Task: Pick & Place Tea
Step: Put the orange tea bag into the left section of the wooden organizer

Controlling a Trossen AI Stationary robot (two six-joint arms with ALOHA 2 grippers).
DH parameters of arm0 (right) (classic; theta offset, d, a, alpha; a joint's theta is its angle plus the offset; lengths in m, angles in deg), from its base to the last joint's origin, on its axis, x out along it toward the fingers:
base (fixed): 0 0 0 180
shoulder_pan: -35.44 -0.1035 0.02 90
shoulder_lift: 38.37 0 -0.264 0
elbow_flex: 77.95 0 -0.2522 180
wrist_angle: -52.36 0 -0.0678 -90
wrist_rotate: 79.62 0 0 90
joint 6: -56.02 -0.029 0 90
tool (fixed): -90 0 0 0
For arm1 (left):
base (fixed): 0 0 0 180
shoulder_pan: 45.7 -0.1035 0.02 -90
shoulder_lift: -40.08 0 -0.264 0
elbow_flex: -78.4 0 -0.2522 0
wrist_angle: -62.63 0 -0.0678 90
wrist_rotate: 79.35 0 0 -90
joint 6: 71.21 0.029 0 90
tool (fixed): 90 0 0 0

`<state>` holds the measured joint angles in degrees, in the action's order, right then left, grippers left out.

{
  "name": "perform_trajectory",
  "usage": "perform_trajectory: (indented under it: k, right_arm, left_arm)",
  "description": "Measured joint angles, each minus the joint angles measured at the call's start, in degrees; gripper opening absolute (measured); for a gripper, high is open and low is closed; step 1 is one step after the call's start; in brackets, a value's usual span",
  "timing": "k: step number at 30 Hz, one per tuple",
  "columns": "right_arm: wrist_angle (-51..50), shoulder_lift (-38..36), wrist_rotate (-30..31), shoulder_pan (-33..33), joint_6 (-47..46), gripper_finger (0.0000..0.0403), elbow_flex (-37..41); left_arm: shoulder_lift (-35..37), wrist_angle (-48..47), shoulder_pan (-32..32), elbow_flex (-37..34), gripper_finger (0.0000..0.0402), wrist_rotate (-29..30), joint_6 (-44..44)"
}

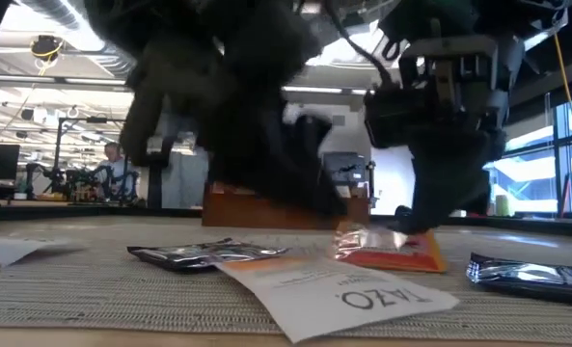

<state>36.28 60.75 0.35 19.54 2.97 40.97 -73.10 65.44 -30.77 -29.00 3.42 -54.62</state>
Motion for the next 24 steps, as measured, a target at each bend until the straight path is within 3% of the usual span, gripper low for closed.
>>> perform_trajectory:
  k: [6, 14, 18, 24]
  right_arm:
    - [-2.69, -5.36, 5.69, -0.04, 4.22, 0.0002, -0.05]
    - [-13.3, -13.0, 19.12, -0.9, 15.53, 0.0002, -5.14]
    - [-13.84, -13.22, 21.11, -0.77, 22.29, 0.0001, -7.46]
    - [-13.86, -12.83, 25.05, -0.3, 29.42, 0.0001, -9.12]
  left_arm:
    - [9.18, -8.69, -1.73, 0.15, 0.0088, -0.69, -1.74]
    - [26.07, -22.43, -6.19, 0.32, 0.0088, -0.55, -13.37]
    - [31.34, -20.0, -8.59, -3.12, 0.0088, 0.65, -21.76]
    - [32.92, -16.53, -10.68, -8.31, 0.0097, 3.15, -29.9]
